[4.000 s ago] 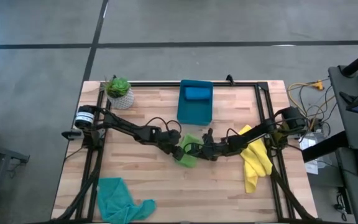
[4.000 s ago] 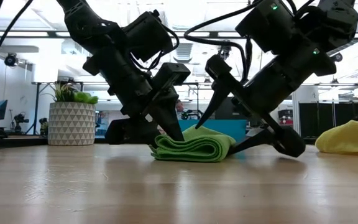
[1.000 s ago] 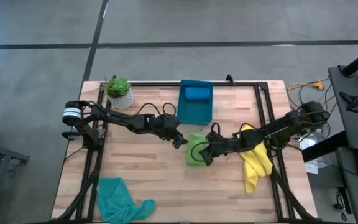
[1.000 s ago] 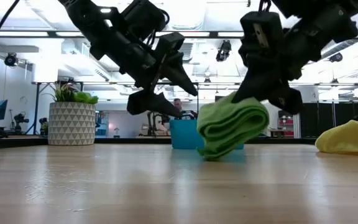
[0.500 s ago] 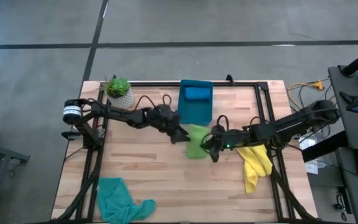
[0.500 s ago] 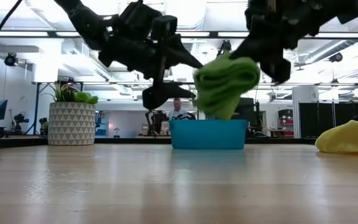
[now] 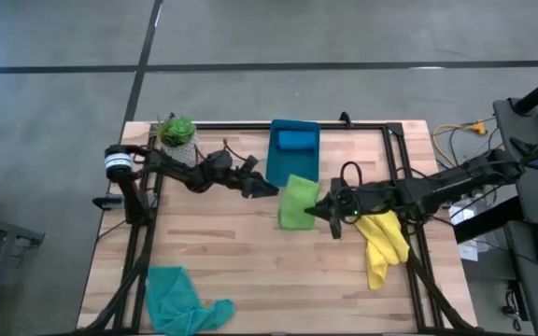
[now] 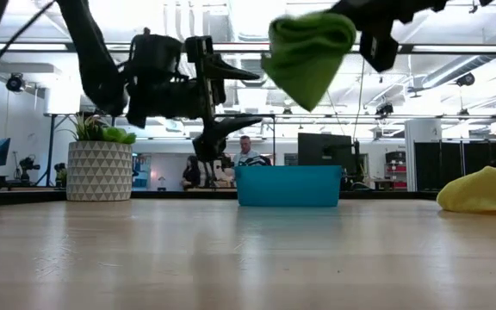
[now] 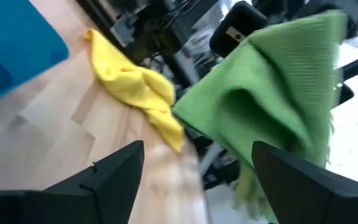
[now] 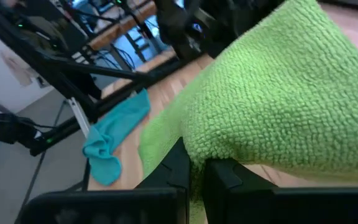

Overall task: Fold microfiber towels
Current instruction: Put the green microfiber cloth into the blue bin

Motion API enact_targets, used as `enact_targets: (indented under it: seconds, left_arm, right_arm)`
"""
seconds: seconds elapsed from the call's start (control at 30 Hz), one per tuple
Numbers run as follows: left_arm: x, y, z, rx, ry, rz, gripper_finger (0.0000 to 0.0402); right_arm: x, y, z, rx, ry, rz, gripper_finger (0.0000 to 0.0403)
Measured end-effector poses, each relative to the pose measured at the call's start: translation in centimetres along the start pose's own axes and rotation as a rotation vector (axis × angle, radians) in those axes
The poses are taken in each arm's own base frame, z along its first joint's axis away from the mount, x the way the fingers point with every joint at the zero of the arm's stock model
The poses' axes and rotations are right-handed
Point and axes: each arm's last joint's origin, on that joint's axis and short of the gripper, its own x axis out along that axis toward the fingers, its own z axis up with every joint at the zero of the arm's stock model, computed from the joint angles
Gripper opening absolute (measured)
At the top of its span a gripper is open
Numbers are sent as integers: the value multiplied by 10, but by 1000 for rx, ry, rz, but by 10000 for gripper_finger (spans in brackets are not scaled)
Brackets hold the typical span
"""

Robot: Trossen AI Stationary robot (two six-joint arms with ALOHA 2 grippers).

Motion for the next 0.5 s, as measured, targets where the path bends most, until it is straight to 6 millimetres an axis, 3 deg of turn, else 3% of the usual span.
enact_targets:
  seconds: [0.23, 0.5]
  left_arm:
    - [9, 2, 1, -57, -113, -246, 286]
    - [17, 3, 3, -80, -126, -258, 286]
  right_arm:
    - [3, 11, 15, -105, -31, 18, 13]
    - [8, 16, 22, -149, -45, 22, 13]
